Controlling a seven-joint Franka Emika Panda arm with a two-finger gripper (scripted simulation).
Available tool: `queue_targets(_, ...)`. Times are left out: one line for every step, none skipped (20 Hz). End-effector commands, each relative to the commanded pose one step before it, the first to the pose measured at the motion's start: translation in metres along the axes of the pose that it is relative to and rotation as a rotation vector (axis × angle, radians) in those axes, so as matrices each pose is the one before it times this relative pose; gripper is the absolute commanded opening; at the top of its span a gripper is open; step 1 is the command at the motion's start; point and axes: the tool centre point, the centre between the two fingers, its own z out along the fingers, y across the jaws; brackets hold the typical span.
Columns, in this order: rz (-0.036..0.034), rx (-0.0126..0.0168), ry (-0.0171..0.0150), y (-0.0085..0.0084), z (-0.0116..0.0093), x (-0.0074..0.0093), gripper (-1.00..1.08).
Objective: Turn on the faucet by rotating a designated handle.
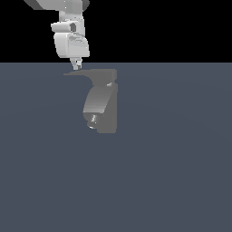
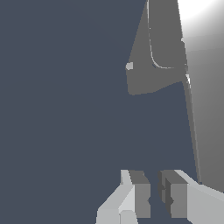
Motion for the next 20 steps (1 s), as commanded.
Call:
queue_targets(0.00028,-0.00033,0.0003,0.00362,0.00037,0.00004,-1.0)
queue_targets(0.00028,-0.00033,0.00022,0.00224,0.0003,0.00011,-1.0)
queue_targets(0.0004,-0.00047,0.00031,0.0022,0.00042,0.00016,-1.0)
queue_targets(0.0,0.0,0.0,0.00247,0.00002,-0.00002,-1.0)
queue_targets(0.00049,-0.00057,0.00038,0.0022,0.00051,0.0002,-1.0)
queue_targets(0.0004,-0.00047,0.00031,0.00229,0.00042,0.00016,-1.0)
queue_targets(0.00028,-0.00033,0.00022,0.00238,0.0003,0.0001,-1.0)
queue_targets(0.0004,-0.00047,0.00031,0.00234,0.00042,0.00016,-1.0)
queue_targets(0.00028,-0.00033,0.00022,0.00244,0.0003,0.0001,-1.0)
queue_targets(0.00028,-0.00033,0.00022,0.00247,0.0003,0.0001,-1.0)
queue_targets(0.0004,-0.00047,0.00031,0.00243,0.00042,0.00015,-1.0)
queue_targets(0.00028,-0.00033,0.00022,0.00252,0.00031,0.0001,-1.0)
queue_targets(0.0004,-0.00047,0.00031,0.00248,0.00042,0.00015,-1.0)
queue_targets(0.00028,-0.00033,0.00022,0.00258,0.00031,0.0001,-1.0)
queue_targets(0.0004,-0.00047,0.00031,0.00254,0.00042,0.00015,-1.0)
queue_targets(0.00028,-0.00033,0.00022,0.00263,0.00031,0.0001,-1.0)
queue_targets(0.0004,-0.00047,0.00031,0.00259,0.00042,0.00015,-1.0)
queue_targets(0.0004,-0.00047,0.00031,0.00262,0.00042,0.00015,-1.0)
queue_targets(0.00028,-0.00033,0.00022,0.00271,0.00031,0.0001,-1.0)
queue_targets(0.0004,-0.00047,0.00031,0.00267,0.00042,0.00015,-1.0)
